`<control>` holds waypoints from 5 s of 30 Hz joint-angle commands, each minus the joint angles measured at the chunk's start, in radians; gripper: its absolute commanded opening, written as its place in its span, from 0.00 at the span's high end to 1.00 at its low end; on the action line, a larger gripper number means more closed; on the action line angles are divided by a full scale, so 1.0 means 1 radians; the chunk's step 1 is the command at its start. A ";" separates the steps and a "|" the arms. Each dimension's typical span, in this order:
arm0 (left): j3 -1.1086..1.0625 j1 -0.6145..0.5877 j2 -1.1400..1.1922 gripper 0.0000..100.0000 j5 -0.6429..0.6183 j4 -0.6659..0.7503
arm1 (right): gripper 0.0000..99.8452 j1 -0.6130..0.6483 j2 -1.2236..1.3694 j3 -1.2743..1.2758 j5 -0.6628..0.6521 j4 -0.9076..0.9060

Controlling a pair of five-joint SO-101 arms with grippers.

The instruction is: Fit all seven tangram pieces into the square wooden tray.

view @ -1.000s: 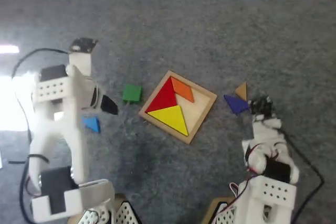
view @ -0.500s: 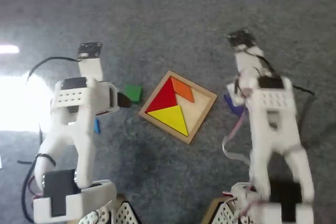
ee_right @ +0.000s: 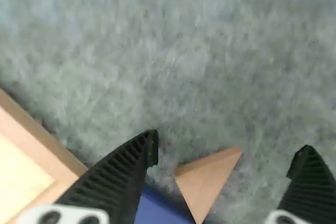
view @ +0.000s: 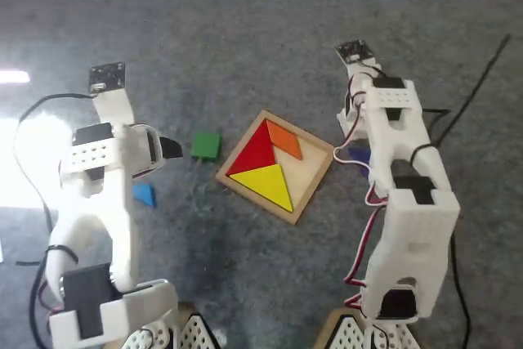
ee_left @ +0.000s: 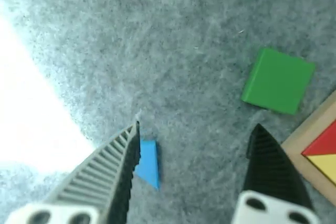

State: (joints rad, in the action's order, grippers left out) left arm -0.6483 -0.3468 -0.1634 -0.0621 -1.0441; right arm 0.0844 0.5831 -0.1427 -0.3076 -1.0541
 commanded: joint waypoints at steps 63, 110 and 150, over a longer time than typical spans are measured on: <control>-0.021 0.014 -0.048 0.68 -0.012 0.028 | 0.83 -0.211 -0.036 0.021 0.166 -0.205; -0.021 0.014 -0.044 0.68 -0.011 0.029 | 0.94 0.541 -0.140 -0.054 0.086 -0.280; -0.028 0.014 -0.044 0.68 -0.011 0.029 | 0.63 0.535 -0.312 0.057 -0.068 -0.314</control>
State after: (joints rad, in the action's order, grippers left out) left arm -0.6759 -0.3406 -0.1649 -0.0652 -1.0380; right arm 0.5861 0.3867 -0.1243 -0.3859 -1.3978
